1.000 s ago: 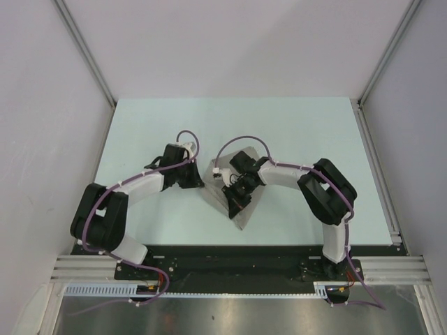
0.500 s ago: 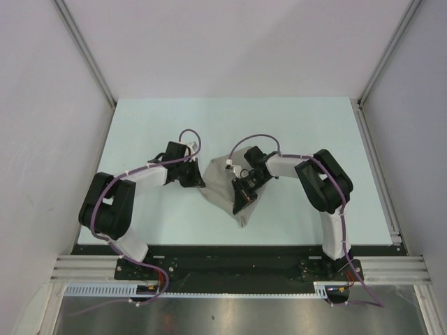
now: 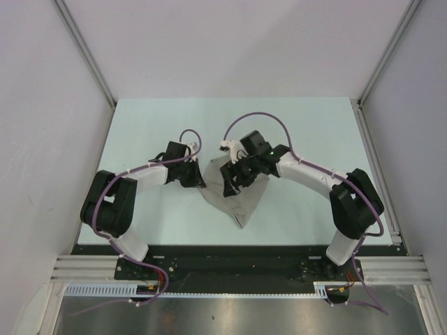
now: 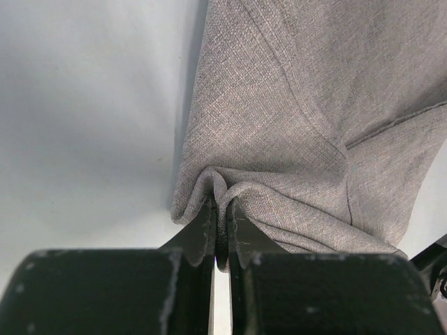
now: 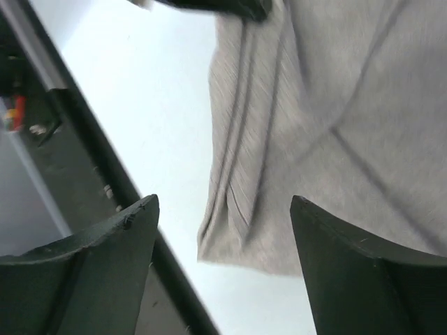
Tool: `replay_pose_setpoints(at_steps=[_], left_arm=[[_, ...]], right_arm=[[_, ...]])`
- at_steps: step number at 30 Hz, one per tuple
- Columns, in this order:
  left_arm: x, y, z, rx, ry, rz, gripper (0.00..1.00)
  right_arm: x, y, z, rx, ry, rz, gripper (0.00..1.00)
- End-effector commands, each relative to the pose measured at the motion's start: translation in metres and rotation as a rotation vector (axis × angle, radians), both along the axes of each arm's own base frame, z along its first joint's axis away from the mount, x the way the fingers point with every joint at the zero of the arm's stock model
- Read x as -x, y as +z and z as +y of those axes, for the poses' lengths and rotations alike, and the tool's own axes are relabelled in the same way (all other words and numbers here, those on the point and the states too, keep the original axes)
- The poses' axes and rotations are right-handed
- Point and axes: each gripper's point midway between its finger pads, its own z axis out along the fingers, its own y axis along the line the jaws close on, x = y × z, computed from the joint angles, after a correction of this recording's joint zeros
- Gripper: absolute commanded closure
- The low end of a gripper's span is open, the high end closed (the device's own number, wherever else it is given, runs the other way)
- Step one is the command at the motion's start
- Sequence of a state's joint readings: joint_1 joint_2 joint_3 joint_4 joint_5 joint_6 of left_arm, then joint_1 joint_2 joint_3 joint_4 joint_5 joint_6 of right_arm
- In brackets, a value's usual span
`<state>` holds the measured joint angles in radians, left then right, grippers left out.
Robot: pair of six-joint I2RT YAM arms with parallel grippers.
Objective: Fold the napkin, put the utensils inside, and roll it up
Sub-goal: Roll the napkin with the utensil
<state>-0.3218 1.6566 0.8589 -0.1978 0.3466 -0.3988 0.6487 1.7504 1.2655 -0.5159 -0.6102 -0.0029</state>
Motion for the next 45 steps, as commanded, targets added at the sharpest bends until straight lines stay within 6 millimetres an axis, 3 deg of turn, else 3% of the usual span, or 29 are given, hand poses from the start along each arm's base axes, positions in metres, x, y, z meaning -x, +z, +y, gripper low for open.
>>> replay_pose_setpoints(at_steps=[1, 3, 8, 15, 25, 31, 33, 35, 36, 37, 38, 41, 43, 45], left_arm=[[-0.011, 0.003, -0.001, 0.005, -0.011, -0.024, 1.00], [-0.011, 0.003, -0.001, 0.006, -0.011, -0.024, 1.00], [-0.011, 0.004, -0.001, 0.005, -0.010, -0.026, 1.00], [-0.012, 0.005, -0.001, 0.008, -0.008, -0.029, 1.00], [-0.014, 0.009, 0.000, 0.013, -0.004, -0.040, 1.00], [-0.016, 0.015, -0.001, 0.023, -0.001, -0.059, 0.99], [-0.017, 0.018, -0.001, 0.028, 0.004, -0.069, 0.93], [-0.019, 0.023, -0.001, 0.037, 0.010, -0.085, 0.82], [-0.020, 0.026, -0.002, 0.046, 0.013, -0.097, 0.74], [-0.021, 0.029, -0.002, 0.051, 0.015, -0.109, 0.60], [-0.023, 0.037, 0.000, 0.059, 0.025, -0.134, 0.54], [-0.025, 0.045, 0.009, 0.055, 0.072, -0.182, 0.29], [-0.027, 0.048, 0.015, 0.051, 0.096, -0.214, 0.18], [-0.024, 0.050, 0.016, 0.063, 0.096, -0.249, 0.16]], right_arm=[[-0.023, 0.011, 0.025, 0.151, -0.072, -0.397, 0.17], [-0.022, 0.008, 0.042, 0.154, -0.057, -0.477, 0.16], [-0.039, -0.010, 0.055, 0.182, -0.070, -0.611, 0.16], [-0.033, -0.039, 0.071, 0.177, 0.023, -0.584, 0.17], [-0.020, -0.065, 0.072, 0.178, 0.068, -0.489, 0.25], [-0.022, -0.081, 0.067, 0.190, 0.058, -0.433, 0.41], [-0.021, -0.081, 0.067, 0.181, 0.061, -0.421, 0.50], [-0.021, -0.081, 0.066, 0.175, 0.061, -0.408, 0.59], [-0.019, -0.081, 0.067, 0.164, 0.068, -0.395, 0.62], [-0.019, -0.082, 0.065, 0.162, 0.069, -0.381, 0.64], [-0.019, -0.081, 0.064, 0.156, 0.069, -0.370, 0.67], [-0.017, -0.084, 0.061, 0.137, 0.075, -0.318, 0.71], [-0.017, -0.084, 0.061, 0.125, 0.085, -0.287, 0.72], [-0.017, -0.084, 0.060, 0.112, 0.089, -0.265, 0.71]])
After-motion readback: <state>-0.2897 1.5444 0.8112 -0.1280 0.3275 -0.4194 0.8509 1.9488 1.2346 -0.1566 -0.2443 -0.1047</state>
